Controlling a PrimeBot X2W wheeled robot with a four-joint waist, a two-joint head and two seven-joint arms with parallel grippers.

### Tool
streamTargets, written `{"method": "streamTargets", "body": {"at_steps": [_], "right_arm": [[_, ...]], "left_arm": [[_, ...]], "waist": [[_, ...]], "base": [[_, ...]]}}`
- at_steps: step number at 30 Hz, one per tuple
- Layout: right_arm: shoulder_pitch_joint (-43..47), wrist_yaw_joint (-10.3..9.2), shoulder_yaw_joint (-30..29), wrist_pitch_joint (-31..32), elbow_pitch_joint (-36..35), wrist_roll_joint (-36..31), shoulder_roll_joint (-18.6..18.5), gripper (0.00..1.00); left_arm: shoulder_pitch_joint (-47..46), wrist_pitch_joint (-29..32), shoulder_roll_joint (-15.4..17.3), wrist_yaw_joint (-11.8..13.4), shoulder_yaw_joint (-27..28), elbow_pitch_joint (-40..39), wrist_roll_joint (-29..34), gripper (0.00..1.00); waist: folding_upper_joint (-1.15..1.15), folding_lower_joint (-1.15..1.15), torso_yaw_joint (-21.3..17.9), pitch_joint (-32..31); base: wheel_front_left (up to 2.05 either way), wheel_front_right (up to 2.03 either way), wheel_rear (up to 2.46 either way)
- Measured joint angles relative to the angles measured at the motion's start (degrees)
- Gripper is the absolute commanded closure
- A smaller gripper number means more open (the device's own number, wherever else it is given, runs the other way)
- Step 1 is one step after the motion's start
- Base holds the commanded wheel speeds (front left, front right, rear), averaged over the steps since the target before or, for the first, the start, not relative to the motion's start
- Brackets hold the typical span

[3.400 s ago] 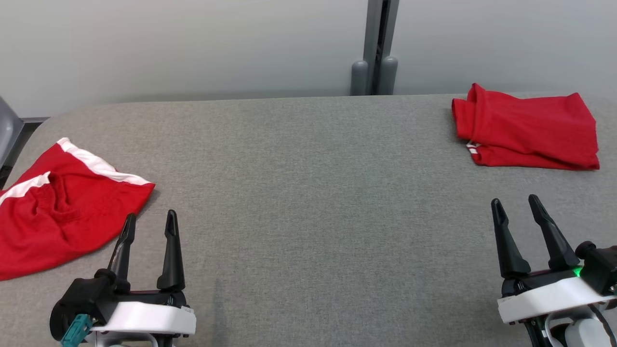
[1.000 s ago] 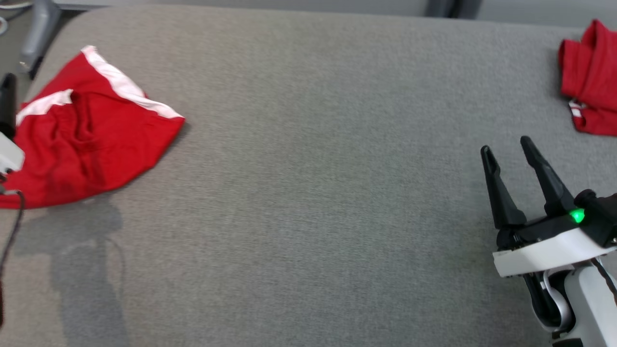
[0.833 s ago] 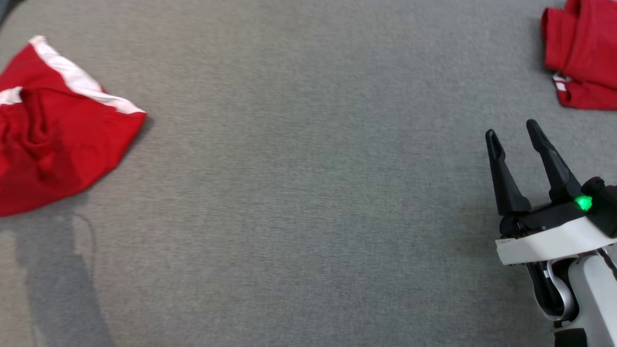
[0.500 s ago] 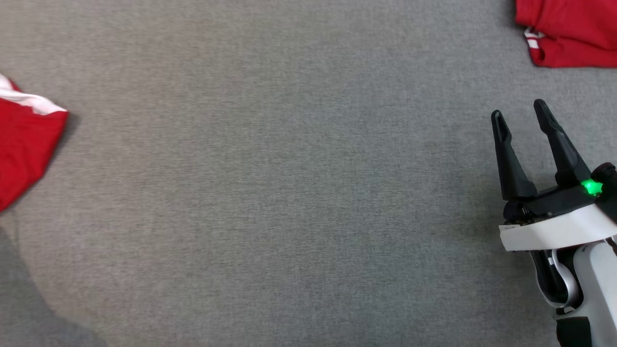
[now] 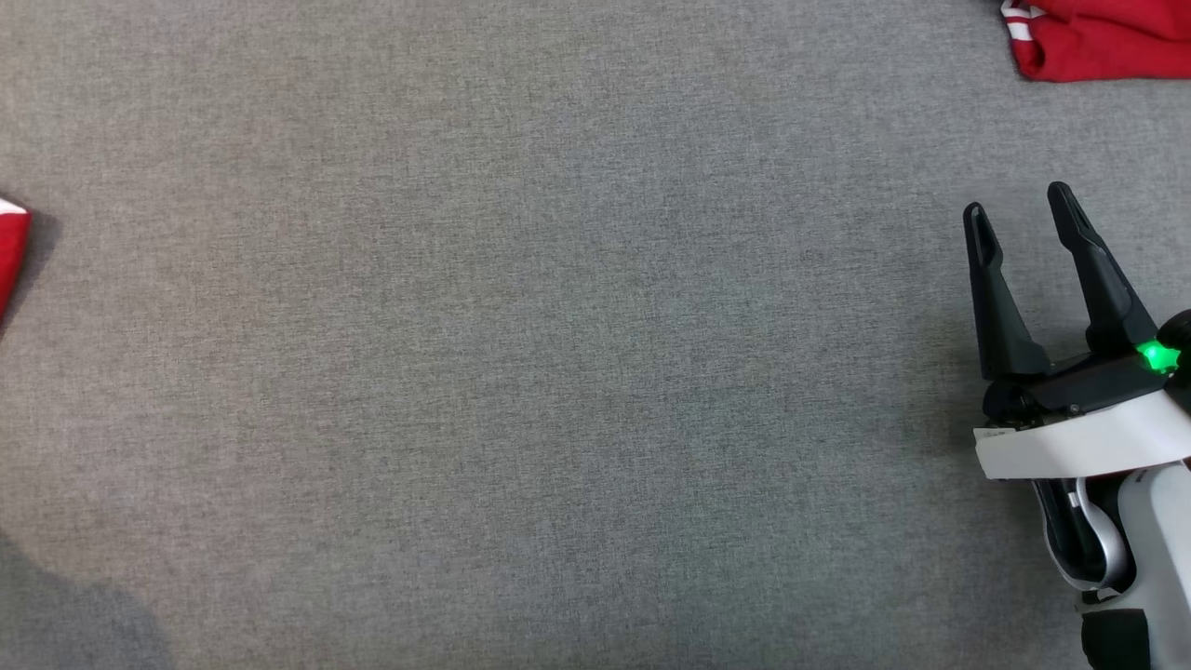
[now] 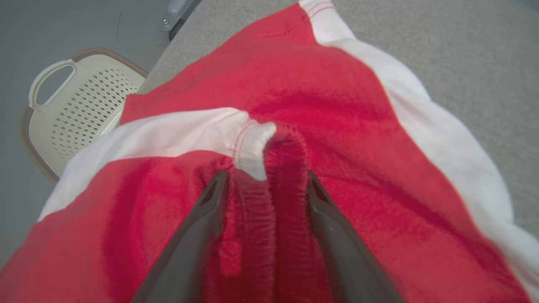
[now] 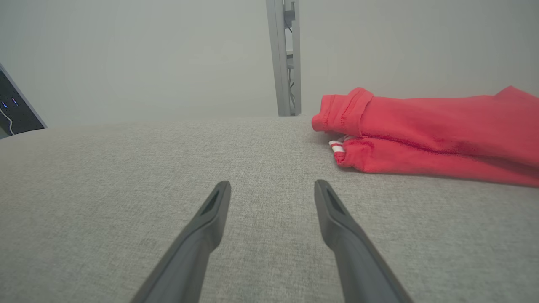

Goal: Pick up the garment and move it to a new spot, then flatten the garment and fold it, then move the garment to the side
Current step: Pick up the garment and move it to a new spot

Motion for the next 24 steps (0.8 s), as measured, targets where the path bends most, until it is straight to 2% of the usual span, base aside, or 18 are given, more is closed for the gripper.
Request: {"method": "streamTargets", "body": {"at_steps": [2, 10, 16, 20, 24], "right_arm": [[0.0, 0.00, 0.2, 0.0, 0.0, -0.1, 0.0, 0.00], [-0.1, 0.00, 0.9, 0.0, 0.5, -0.2, 0.2, 0.00], [0.4, 0.00, 1.4, 0.0, 2.1, 0.1, 0.8, 0.00], [1.4, 0.00, 1.9, 0.0, 3.2, 0.5, 1.4, 0.00], [1.8, 0.00, 2.5, 0.0, 4.2, 0.7, 2.2, 0.00]], "left_arm": [[-0.7, -1.0, -0.2, -0.4, -0.1, 0.8, -0.1, 1.00], [-1.9, -4.0, -0.6, -2.2, -1.0, 3.5, -0.5, 1.00], [-1.5, -6.2, -1.1, -3.5, -4.0, 4.8, 0.0, 1.00], [-0.2, -7.1, -2.0, -3.7, -7.0, 3.1, 0.2, 1.00], [1.3, -6.4, -3.8, -3.9, -11.1, -2.0, -1.4, 1.00]], "waist": [[0.00, 0.00, 0.3, 0.1], [0.00, 0.00, 1.0, -1.3], [0.00, 0.00, 1.8, -5.6], [0.00, 0.00, 2.3, -9.1], [0.00, 0.00, 2.8, -12.7]], "base": [[0.00, 0.00, 0.00], [0.00, 0.00, 0.00], [0.00, 0.00, 0.00], [0.00, 0.00, 0.00], [0.00, 0.00, 0.00]]}}
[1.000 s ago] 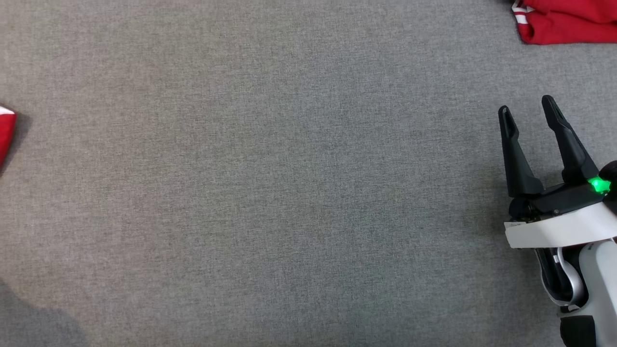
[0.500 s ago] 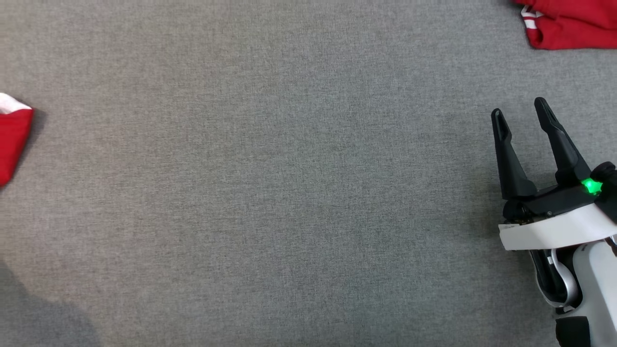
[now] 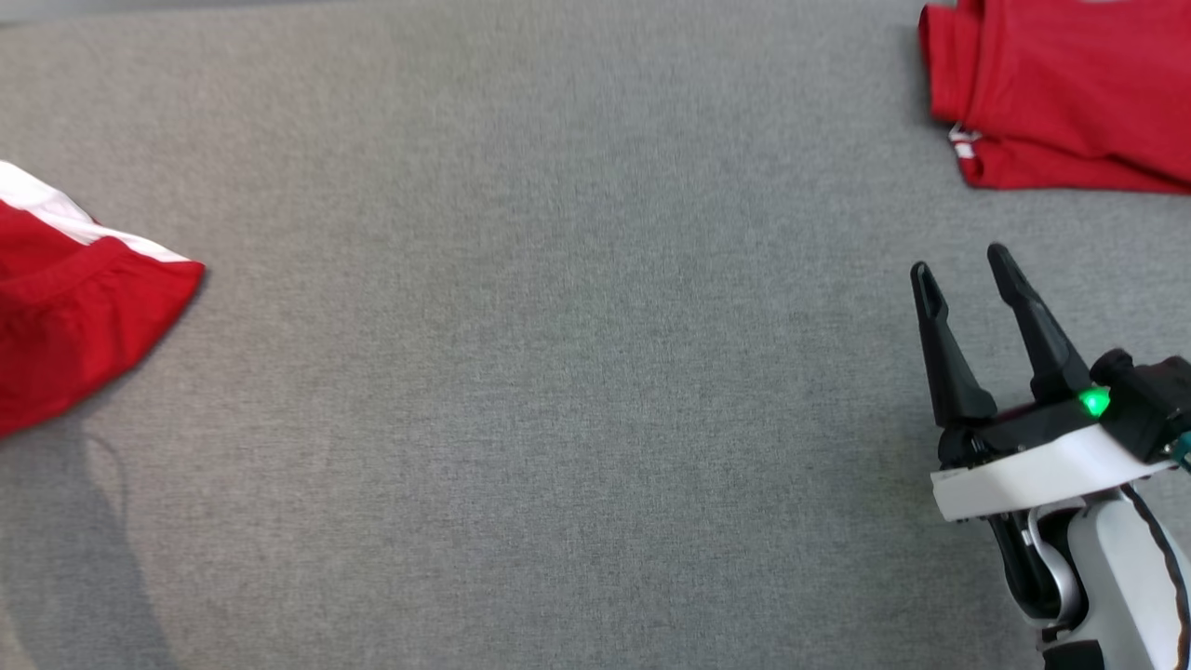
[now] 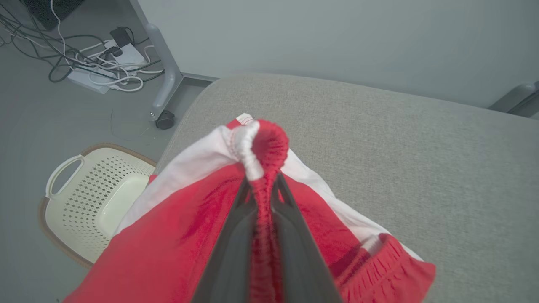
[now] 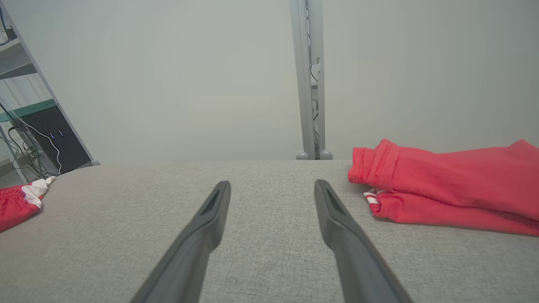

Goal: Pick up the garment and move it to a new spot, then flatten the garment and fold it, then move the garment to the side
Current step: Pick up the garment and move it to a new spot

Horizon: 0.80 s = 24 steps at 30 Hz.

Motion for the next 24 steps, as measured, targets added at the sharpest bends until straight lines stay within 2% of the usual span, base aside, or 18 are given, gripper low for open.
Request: {"method": "streamTargets", "body": {"at_steps": [8, 14, 19, 24], "right_arm": [[2.3, 0.00, -0.2, 0.0, 1.4, 0.6, 0.8, 0.00], [4.1, 0.00, -1.0, 0.0, 1.5, 0.6, 1.3, 0.00], [5.3, 0.00, -1.8, 0.0, 1.4, 0.6, 1.3, 0.00], [5.5, -0.01, -3.0, 0.0, 1.4, 0.6, 1.1, 0.00]], "left_arm": [[5.8, 3.4, 0.7, 0.0, -8.6, -14.4, -5.2, 1.00], [11.9, 6.7, 1.2, 0.0, -12.2, -28.8, -8.4, 1.00], [19.0, 10.4, -0.4, 2.2, -14.0, -43.0, -9.5, 1.00], [24.8, 13.4, -4.0, 5.1, -17.8, -55.1, -9.8, 1.00]], "waist": [[0.00, 0.00, 0.0, -6.8], [0.00, 0.00, -1.6, -10.7], [0.00, 0.00, -3.7, -12.7], [0.00, 0.00, -5.9, -13.4]], "base": [[0.00, 0.00, 0.00], [0.00, 0.00, 0.00], [0.00, 0.00, 0.00], [0.00, 0.00, 0.00]]}}
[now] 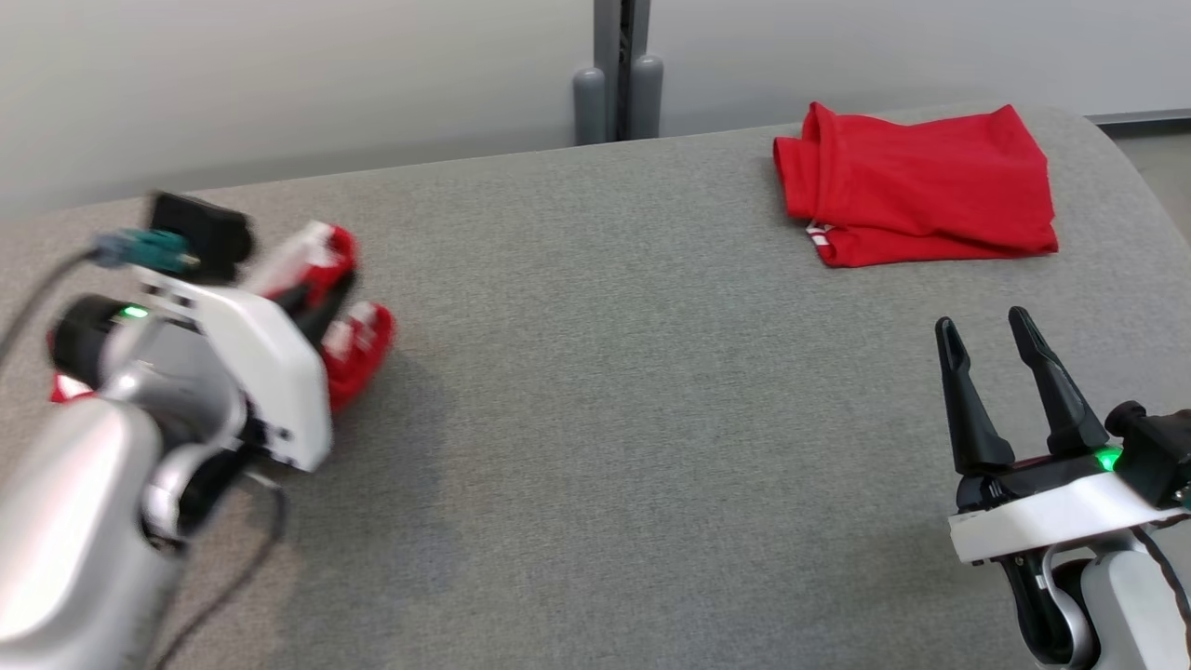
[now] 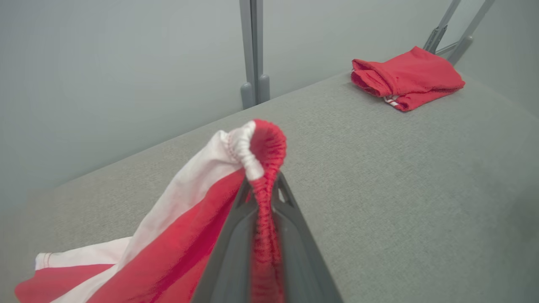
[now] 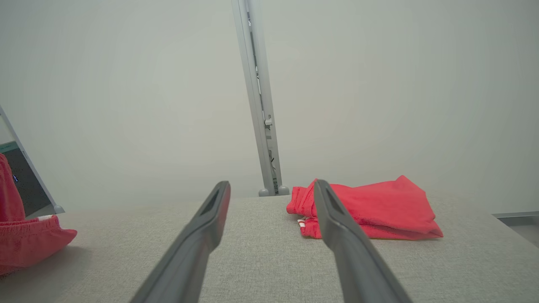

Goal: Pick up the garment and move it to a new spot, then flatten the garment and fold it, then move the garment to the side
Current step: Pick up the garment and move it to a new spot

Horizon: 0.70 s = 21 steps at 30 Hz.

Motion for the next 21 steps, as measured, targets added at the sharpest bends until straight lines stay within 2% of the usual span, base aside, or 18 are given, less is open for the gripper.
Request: {"method": "streamTargets", "body": {"at_steps": [3, 7, 12, 16, 21], "right_arm": [[0.0, 0.01, -0.6, 0.0, -0.1, 0.0, 0.0, 0.00], [0.0, 0.01, -1.9, 0.0, -0.3, 0.0, -0.2, 0.00], [-0.8, 0.01, -1.6, 0.0, -0.6, -0.3, -0.1, 0.00], [-1.6, 0.01, -1.8, 0.0, -0.6, -0.4, -0.1, 0.00], [-2.5, 0.01, -2.1, 0.0, -0.5, -0.4, 0.5, 0.00]], "left_arm": [[1.6, 0.5, -3.5, 1.5, -3.4, -3.8, 0.8, 1.00], [1.2, 0.4, -9.5, 2.6, -8.8, -4.2, 3.5, 1.00], [-3.4, -1.8, -16.4, 1.8, -15.0, 3.7, 7.9, 1.00], [-7.1, -4.3, -22.3, 0.7, -17.7, 10.1, 8.9, 1.00], [-10.3, -6.9, -25.6, -0.6, -21.3, 17.2, 9.0, 1.00]], "waist": [[0.00, 0.00, -1.3, 0.0], [0.00, 0.00, -2.7, 0.6], [0.00, 0.00, -4.7, 2.4], [0.00, 0.00, -6.6, 4.1], [0.00, 0.00, -9.0, 5.9]], "base": [[0.00, 0.00, 0.00], [0.00, 0.00, 0.00], [0.00, 0.00, 0.00], [0.00, 0.00, 0.00], [0.00, 0.00, 0.00]]}}
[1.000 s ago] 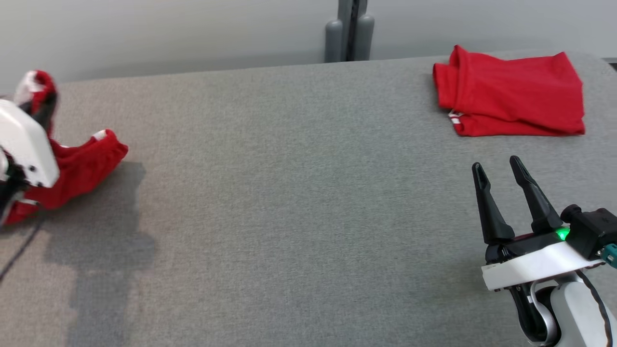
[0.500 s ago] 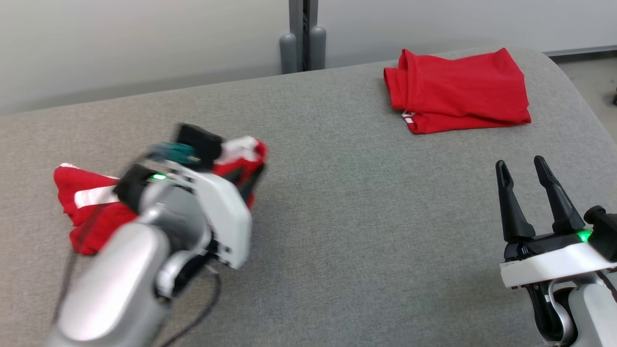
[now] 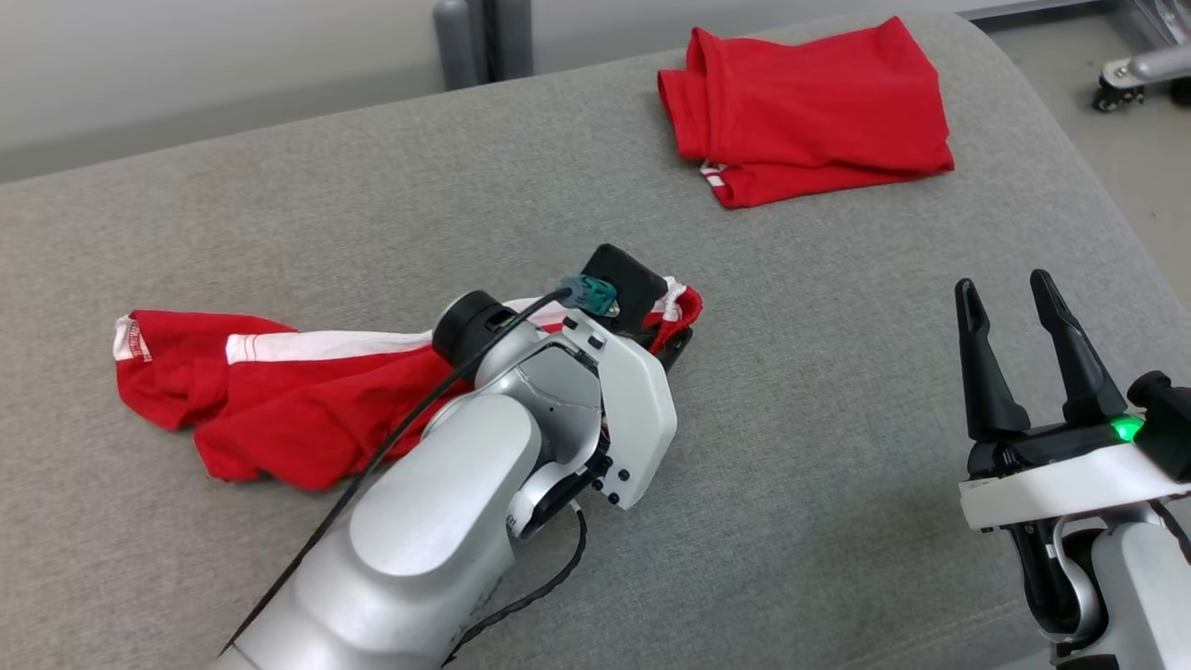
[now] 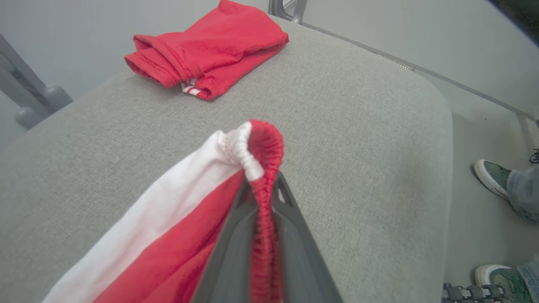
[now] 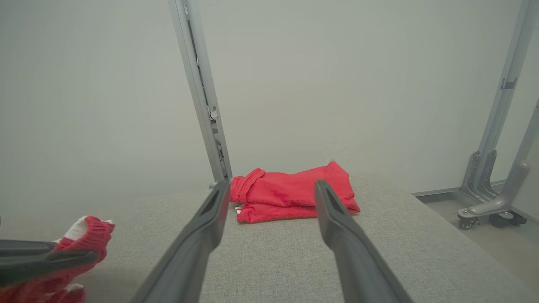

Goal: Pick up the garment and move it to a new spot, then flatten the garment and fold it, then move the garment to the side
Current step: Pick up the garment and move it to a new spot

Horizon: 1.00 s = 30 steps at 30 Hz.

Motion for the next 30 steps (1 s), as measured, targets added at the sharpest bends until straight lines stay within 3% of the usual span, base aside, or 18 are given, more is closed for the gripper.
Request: {"method": "streamTargets", "body": {"at_steps": [4, 5, 6, 7, 8, 15, 22, 27, 30], "right_arm": [[-0.3, 0.00, 0.4, 0.0, 0.6, -0.1, 0.5, 0.00], [-0.5, 0.00, 0.5, 0.0, 0.7, -0.1, 0.5, 0.00], [-0.7, 0.00, 0.5, 0.0, 0.8, -0.1, 0.6, 0.00], [-0.9, 0.00, 0.5, 0.0, 0.8, -0.1, 0.6, 0.00], [-1.1, 0.00, 0.5, 0.0, 0.9, -0.1, 0.6, 0.00], [-1.0, 0.00, -0.1, 0.0, 1.2, -0.5, 0.4, 0.00], [0.0, 0.00, -0.3, 0.0, 1.1, -0.7, -0.9, 0.00], [0.4, 0.00, -0.2, 0.0, 1.0, -0.7, -1.4, 0.00], [1.2, 0.00, -0.4, 0.0, 0.8, -0.7, -1.6, 0.00]], "left_arm": [[-1.4, -2.7, -0.6, -0.5, -3.9, 4.0, -2.4, 1.00], [-1.4, -3.2, -0.5, -0.5, -5.4, 4.1, -3.9, 0.88], [-1.5, -3.9, -0.6, -0.3, -6.8, 4.2, -5.1, 0.72], [-1.7, -4.5, -0.7, 0.1, -8.1, 4.4, -5.9, 0.07], [-2.4, -4.9, -0.8, 0.5, -9.2, 4.7, -6.8, 0.00], [-5.6, -8.6, -0.7, 2.1, -13.3, 6.7, -11.3, 0.00], [-7.6, -13.5, -0.6, 3.8, -12.5, 7.7, -12.5, 0.00], [-7.7, -16.2, 1.7, 4.6, -10.6, 7.0, -12.5, 0.00], [-7.0, -18.0, 4.8, 6.1, -9.1, 5.2, -12.5, 0.00]], "waist": [[0.00, 0.00, -1.6, 0.8], [0.00, 0.00, -1.9, 0.8], [0.00, 0.00, -2.1, 0.9], [0.00, 0.00, -2.3, 0.9], [0.00, 0.00, -2.3, 0.9], [0.00, 0.00, -0.5, 0.2], [0.00, 0.00, 3.0, -1.4], [0.00, 0.00, 5.2, -2.4], [0.00, 0.00, 6.8, -3.1]], "base": [[0.00, 0.00, 0.00], [0.00, 0.00, 0.00], [0.00, 0.00, 0.00], [0.00, 0.00, 0.00], [0.00, 0.00, 0.00], [0.00, 0.00, 0.00], [0.00, 0.00, 0.00], [0.00, 0.00, 0.00], [0.00, 0.00, 0.00]]}}
